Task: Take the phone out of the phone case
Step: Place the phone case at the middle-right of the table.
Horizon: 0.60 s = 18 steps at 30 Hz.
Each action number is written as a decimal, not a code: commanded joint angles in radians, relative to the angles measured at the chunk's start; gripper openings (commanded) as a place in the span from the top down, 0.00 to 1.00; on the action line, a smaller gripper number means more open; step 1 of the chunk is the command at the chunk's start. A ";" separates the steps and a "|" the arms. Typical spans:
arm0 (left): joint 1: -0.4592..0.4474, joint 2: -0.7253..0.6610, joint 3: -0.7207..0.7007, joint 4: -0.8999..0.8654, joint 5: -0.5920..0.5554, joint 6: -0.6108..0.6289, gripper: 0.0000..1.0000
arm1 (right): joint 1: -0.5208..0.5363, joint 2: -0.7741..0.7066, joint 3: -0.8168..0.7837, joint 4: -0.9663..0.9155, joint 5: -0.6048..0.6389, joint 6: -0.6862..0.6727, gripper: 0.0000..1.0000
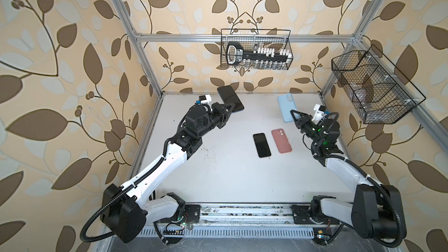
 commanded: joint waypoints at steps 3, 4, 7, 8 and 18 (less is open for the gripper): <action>0.027 -0.010 0.028 0.073 0.142 0.082 1.00 | -0.159 -0.022 -0.057 -0.205 -0.148 -0.119 1.00; 0.032 -0.006 0.033 0.070 0.156 0.090 1.00 | -0.184 -0.015 -0.060 -0.226 -0.166 -0.136 1.00; 0.039 0.002 0.044 0.052 0.176 0.110 1.00 | -0.235 -0.004 -0.071 -0.270 -0.191 -0.186 1.00; 0.039 0.004 0.045 0.053 0.180 0.110 1.00 | -0.249 -0.001 -0.076 -0.274 -0.192 -0.198 1.00; 0.041 0.011 0.032 0.066 0.187 0.106 1.00 | -0.290 0.094 -0.077 -0.307 -0.223 -0.278 1.00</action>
